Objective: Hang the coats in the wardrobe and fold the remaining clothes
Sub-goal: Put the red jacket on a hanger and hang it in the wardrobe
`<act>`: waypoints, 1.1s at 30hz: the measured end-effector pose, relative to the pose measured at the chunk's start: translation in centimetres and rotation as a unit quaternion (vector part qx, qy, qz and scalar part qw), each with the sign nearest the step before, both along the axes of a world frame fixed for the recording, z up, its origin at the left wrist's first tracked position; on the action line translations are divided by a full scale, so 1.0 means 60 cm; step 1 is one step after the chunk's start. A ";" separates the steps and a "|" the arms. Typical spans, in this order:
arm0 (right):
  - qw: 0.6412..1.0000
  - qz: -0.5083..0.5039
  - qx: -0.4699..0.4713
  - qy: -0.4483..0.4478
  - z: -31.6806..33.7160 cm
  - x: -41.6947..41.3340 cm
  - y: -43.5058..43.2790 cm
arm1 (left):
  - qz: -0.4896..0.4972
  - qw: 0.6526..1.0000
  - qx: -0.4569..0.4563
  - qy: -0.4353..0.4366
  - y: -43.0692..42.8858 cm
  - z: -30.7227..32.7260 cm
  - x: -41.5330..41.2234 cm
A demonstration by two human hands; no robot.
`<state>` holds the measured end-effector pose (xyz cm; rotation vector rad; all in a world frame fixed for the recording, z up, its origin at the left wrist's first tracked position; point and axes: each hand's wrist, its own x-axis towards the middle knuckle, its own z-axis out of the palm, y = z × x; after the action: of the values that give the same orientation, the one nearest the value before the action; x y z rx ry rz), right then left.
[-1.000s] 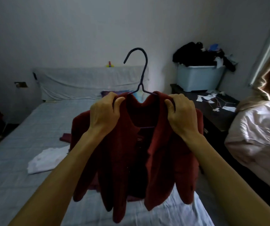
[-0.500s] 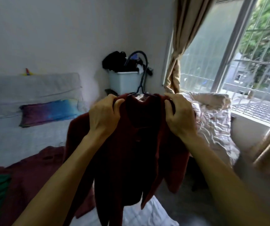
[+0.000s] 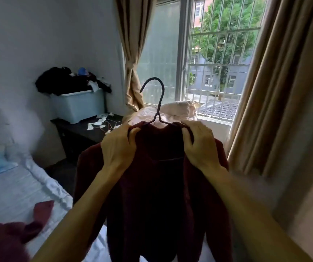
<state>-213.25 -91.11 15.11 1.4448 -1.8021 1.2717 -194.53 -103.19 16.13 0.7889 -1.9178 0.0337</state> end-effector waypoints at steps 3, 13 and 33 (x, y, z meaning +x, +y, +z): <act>0.999 -0.036 0.000 -0.010 -0.012 -0.080 0.036 | -0.024 1.000 0.008 -0.015 0.012 -0.008 -0.091; 0.984 -0.176 0.010 -0.029 -0.039 -0.245 0.091 | -0.148 0.987 0.052 -0.018 0.003 -0.035 -0.319; 0.899 -0.430 0.070 -0.034 -0.056 -0.422 0.191 | -0.390 0.921 0.023 -0.008 -0.016 -0.089 -0.667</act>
<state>-238.54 -79.64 11.72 0.4983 -2.2229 0.7304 -234.54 -104.15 10.80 0.0063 -2.1294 -0.4947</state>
